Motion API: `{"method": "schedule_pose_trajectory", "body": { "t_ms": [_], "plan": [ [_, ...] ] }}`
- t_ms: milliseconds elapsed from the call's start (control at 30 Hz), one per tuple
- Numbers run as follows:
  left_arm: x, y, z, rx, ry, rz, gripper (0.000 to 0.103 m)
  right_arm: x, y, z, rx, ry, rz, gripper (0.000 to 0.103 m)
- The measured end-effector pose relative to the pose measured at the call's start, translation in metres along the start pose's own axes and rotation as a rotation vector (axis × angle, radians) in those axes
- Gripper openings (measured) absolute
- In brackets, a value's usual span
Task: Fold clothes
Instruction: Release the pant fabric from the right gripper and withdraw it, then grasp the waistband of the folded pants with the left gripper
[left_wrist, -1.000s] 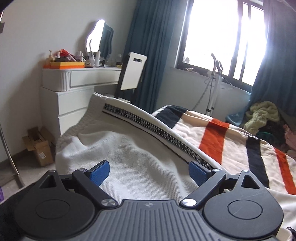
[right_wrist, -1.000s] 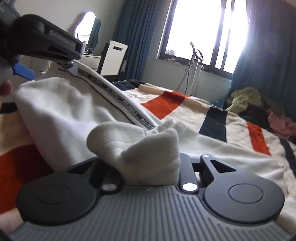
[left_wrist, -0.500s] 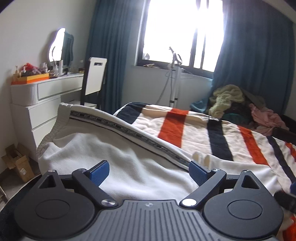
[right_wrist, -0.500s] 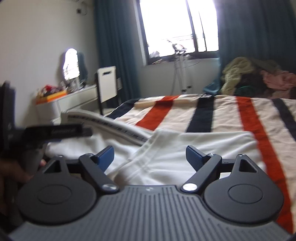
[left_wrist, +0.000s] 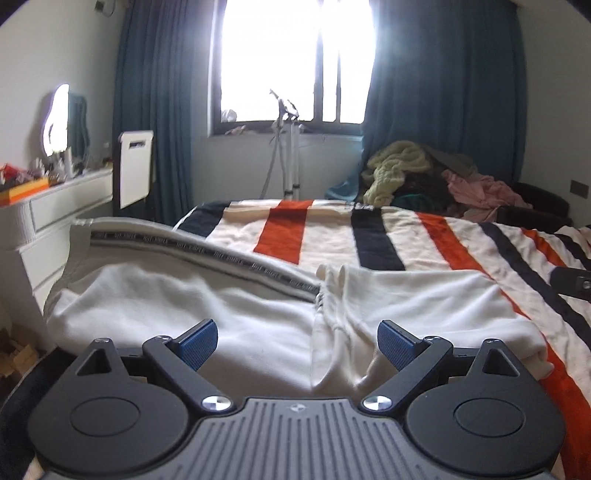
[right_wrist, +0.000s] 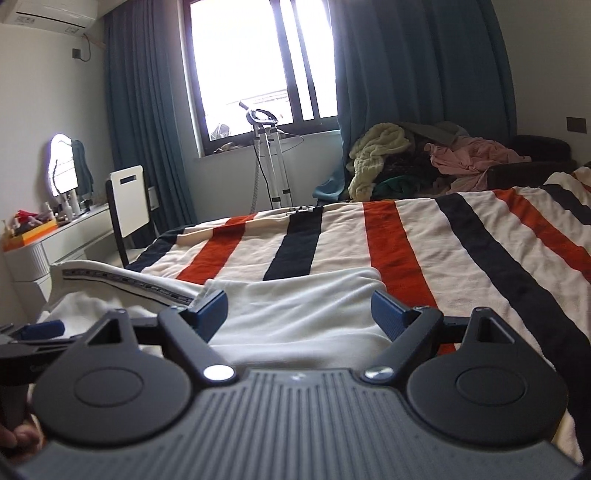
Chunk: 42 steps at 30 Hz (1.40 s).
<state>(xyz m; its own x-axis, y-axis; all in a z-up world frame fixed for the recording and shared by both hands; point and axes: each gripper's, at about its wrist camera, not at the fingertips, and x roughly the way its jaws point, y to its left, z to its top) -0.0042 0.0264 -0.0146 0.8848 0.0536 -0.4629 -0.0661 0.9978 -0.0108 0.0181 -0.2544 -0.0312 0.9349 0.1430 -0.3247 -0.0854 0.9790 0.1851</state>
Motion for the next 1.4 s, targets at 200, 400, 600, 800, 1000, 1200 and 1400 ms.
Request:
{"method": "schedule_pose_trajectory", "body": {
  "t_ms": [200, 400, 600, 800, 1000, 1200, 1400],
  "plan": [
    [0.023, 0.050, 0.001, -0.279, 0.139, 0.006, 0.095, 0.002, -0.001, -0.001, 0.006, -0.002, -0.012, 0.086],
    [0.042, 0.098, 0.000, -0.486, 0.244, 0.046, 0.095, 0.009, -0.012, -0.002, 0.079, 0.029, -0.027, 0.086],
    [0.052, 0.154, -0.002, -0.728, 0.314, 0.102, 0.095, 0.014, -0.023, -0.003, 0.143, 0.058, -0.052, 0.086],
    [0.081, 0.196, -0.016, -0.958, 0.339, 0.111, 0.095, 0.018, -0.029, -0.005, 0.178, 0.084, -0.061, 0.086],
    [0.098, 0.214, -0.014, -1.012, 0.240, 0.167, 0.095, 0.021, -0.027, -0.007, 0.172, 0.096, -0.072, 0.086],
    [0.110, 0.242, -0.014, -1.112, 0.193, 0.193, 0.087, 0.023, -0.027, -0.011, 0.171, 0.104, -0.065, 0.086],
    [0.099, 0.265, -0.012, -1.146, 0.022, 0.238, 0.064, 0.028, -0.023, -0.015, 0.150, 0.112, -0.060, 0.086]
  ]
}}
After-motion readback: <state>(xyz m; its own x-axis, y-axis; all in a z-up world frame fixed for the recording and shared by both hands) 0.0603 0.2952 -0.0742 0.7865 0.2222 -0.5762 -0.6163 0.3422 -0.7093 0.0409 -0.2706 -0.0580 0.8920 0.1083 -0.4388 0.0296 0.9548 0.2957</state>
